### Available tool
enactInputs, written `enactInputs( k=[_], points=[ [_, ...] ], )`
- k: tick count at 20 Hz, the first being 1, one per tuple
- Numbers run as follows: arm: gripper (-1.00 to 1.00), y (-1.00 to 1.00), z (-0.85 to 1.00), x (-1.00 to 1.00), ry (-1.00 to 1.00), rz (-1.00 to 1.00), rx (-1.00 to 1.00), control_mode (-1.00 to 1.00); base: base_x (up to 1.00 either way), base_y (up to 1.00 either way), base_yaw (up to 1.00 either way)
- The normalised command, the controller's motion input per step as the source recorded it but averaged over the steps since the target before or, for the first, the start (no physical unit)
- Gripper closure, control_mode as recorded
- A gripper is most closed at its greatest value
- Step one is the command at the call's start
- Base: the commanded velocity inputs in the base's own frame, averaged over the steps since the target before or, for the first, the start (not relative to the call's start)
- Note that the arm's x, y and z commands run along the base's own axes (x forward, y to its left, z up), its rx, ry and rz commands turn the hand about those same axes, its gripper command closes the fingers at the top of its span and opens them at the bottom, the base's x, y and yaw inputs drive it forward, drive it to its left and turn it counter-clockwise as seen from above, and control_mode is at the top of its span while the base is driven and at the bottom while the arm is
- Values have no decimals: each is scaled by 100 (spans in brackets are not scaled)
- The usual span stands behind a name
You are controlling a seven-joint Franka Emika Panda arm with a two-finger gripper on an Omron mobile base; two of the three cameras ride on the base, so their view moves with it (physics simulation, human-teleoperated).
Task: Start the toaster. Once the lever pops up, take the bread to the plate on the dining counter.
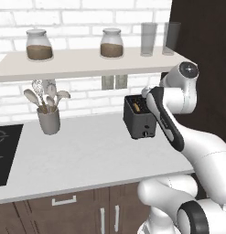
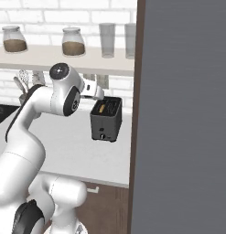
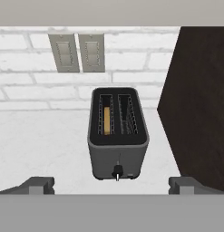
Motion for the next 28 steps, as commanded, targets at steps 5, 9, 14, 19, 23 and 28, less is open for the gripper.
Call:
enactInputs(
  k=[5, 9, 14, 19, 23, 28],
  points=[
    [-100, 0, 0, 0, 0, 0, 0, -100, 0, 0, 0],
    [-100, 0, 0, 0, 0, 0, 0, -100, 0, 0, 0],
    [-100, 0, 0, 0, 0, 0, 0, -100, 0, 0, 0],
    [-100, 0, 0, 0, 0, 0, 0, -100, 0, 0, 0],
    [-100, 0, 0, 0, 0, 0, 0, -100, 0, 0, 0],
    [-100, 0, 0, 0, 0, 0, 0, -100, 0, 0, 0]
  ],
)
